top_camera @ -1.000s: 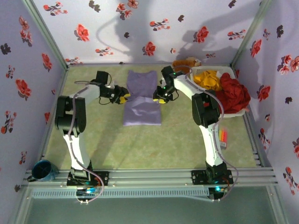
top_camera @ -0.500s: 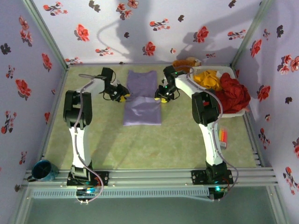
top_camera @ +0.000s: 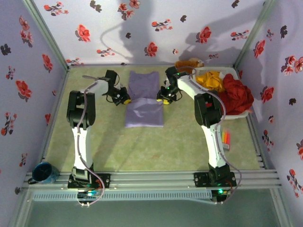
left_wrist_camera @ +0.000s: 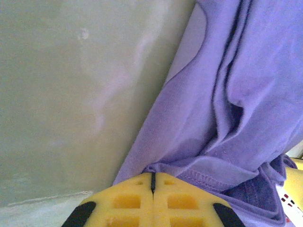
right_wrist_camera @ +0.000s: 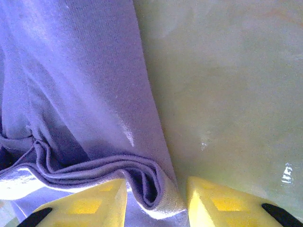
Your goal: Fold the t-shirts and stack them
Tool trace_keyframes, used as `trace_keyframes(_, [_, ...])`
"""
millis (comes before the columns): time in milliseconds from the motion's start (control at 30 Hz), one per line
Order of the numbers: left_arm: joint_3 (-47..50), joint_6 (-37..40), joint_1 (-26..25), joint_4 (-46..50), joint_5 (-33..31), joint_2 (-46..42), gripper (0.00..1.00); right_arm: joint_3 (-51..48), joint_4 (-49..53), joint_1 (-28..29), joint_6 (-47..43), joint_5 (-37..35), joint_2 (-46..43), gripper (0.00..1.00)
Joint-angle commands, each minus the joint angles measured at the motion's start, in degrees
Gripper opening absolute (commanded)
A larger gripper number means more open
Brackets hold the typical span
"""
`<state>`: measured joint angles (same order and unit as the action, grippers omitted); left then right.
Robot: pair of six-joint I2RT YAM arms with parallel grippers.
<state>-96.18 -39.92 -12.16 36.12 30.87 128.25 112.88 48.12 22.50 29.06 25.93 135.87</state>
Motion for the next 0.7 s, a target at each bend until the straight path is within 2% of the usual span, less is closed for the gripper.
trace_keyframes(0, [-1.9,-0.7,1.4,0.3,-0.1,-3.2,0.00,0.3,2.0,0.0,-0.6,-0.2,0.1,0.39])
trace_keyframes(233, [-2.1,-5.6,3.0,-4.4,5.8,-1.9,0.00,-0.5,2.0,-0.3,-1.0,-1.1,0.4,0.39])
trace_keyframes(500, [-2.8,-8.2,3.8,-6.8,6.8,-0.2,0.00,-0.1,2.2,-0.5,-1.1,-1.0,0.4,0.39])
trace_keyframes(667, [-2.8,-7.5,4.1,-5.8,6.8,-0.4,0.03,0.2,0.8,-0.5,-0.4,1.2,-2.3,0.45])
